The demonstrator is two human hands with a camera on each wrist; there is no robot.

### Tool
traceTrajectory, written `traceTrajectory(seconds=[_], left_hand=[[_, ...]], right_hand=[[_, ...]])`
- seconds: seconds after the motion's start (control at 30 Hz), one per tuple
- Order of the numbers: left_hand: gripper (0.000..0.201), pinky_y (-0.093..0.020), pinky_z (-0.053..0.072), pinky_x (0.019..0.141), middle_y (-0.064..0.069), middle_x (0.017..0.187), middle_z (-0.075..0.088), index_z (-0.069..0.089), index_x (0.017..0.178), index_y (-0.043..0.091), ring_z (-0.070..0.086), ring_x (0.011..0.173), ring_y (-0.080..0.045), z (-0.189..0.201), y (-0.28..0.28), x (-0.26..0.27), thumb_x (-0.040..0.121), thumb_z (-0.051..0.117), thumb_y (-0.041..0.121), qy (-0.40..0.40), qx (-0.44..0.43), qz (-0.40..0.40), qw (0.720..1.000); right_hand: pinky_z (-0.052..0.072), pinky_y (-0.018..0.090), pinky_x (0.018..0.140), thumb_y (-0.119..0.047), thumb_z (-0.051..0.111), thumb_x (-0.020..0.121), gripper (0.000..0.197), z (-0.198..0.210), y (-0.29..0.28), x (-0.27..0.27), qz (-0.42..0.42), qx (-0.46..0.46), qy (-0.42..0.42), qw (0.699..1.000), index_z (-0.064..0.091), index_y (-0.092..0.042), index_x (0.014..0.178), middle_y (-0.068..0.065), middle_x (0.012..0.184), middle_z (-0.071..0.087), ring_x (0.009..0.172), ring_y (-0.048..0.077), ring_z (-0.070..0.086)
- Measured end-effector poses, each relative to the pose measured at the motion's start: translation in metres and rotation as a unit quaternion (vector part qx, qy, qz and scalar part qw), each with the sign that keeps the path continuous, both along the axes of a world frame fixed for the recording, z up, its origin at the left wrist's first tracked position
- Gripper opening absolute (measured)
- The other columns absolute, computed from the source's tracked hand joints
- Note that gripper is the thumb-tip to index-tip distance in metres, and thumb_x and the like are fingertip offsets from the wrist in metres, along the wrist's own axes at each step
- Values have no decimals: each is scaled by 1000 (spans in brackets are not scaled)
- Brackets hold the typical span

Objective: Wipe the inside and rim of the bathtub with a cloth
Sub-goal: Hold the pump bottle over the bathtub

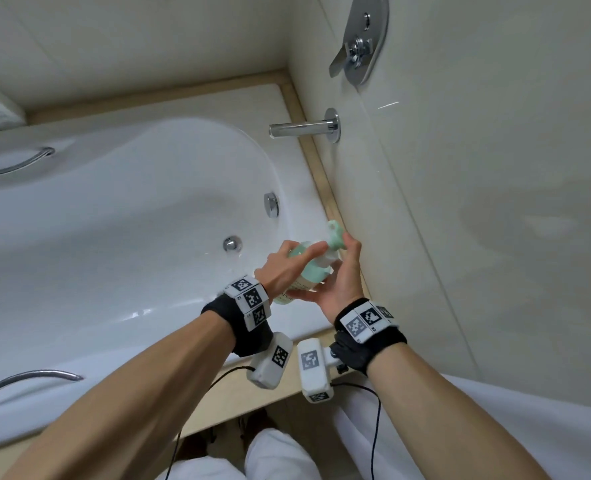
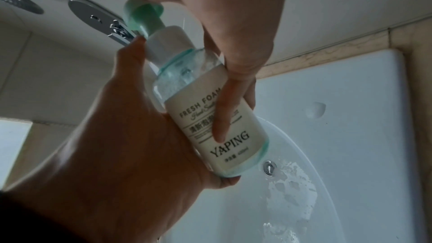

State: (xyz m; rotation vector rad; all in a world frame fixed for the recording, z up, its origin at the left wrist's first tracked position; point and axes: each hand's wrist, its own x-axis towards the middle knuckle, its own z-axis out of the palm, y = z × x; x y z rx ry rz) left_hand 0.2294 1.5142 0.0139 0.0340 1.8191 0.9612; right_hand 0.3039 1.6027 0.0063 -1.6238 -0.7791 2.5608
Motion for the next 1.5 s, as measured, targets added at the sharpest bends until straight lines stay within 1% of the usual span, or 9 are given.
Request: traceTrajectory(seconds=[0.07,0.17,0.27,0.43,0.7,1.0,1.1,1.23,1.5], left_hand=[[89,-45,48,95,-2,111,63,50,118,33,62,102,-25,-1,3,0,51,50,91,3,-4,-10,1000],[79,-43,48,94,0,111,63,50,119,30,62,101,-21,-5,1,4,62,52,85,-13,3,0,1000],[72,-41,46,94,1,112,62,51,122,27,60,102,-20,-9,-1,10,72,50,79,-33,3,-12,999],[90,-47,45,98,-1,114,64,53,119,29,62,105,-25,-24,-7,20,54,49,91,-58,-16,-24,998],[93,-48,47,97,-5,113,64,53,121,23,63,102,-26,-40,-61,47,53,54,88,-90,-32,-7,995],[88,-46,45,97,0,117,59,51,122,26,58,105,-23,-43,-130,66,57,54,85,-82,-28,15,996],[86,-46,44,98,-1,119,58,50,123,25,57,107,-24,-45,-153,66,61,52,84,-75,-30,2,997],[73,-45,42,100,0,122,55,50,127,22,54,109,-25,-50,-186,57,77,50,75,-61,-26,-33,997],[74,-48,44,99,-5,118,59,51,125,19,59,105,-26,-55,-268,40,78,48,76,-74,-7,-28,997]], right_hand=[[46,70,85,-65,58,75,69,-5,2,1,4,2,2,1000,64,-12,117,21,126,61,112,41,60],[48,69,84,-65,58,76,68,-8,3,5,22,7,-20,1000,63,-13,119,18,122,61,111,38,58],[48,68,84,-69,65,68,74,-10,1,13,22,-14,-37,999,64,-14,118,17,122,60,112,38,57],[43,71,89,-73,72,58,88,-17,-4,26,16,-69,-21,997,64,-13,122,18,125,60,115,42,56],[41,73,87,-68,80,43,103,-25,-58,51,22,-83,-52,995,59,-11,126,18,130,59,117,44,55],[48,68,83,-67,66,66,81,-32,-124,68,47,-54,-49,996,60,-9,123,21,125,59,111,44,59],[47,69,83,-67,68,60,86,-34,-146,68,50,-48,-49,996,61,-9,123,22,128,58,112,45,59],[47,69,84,-67,73,53,93,-36,-181,63,40,-52,-56,996,61,-9,125,21,130,58,115,45,56],[41,73,88,-71,77,50,103,-36,-258,46,49,-79,-60,994,58,-11,131,19,135,55,119,45,54]])
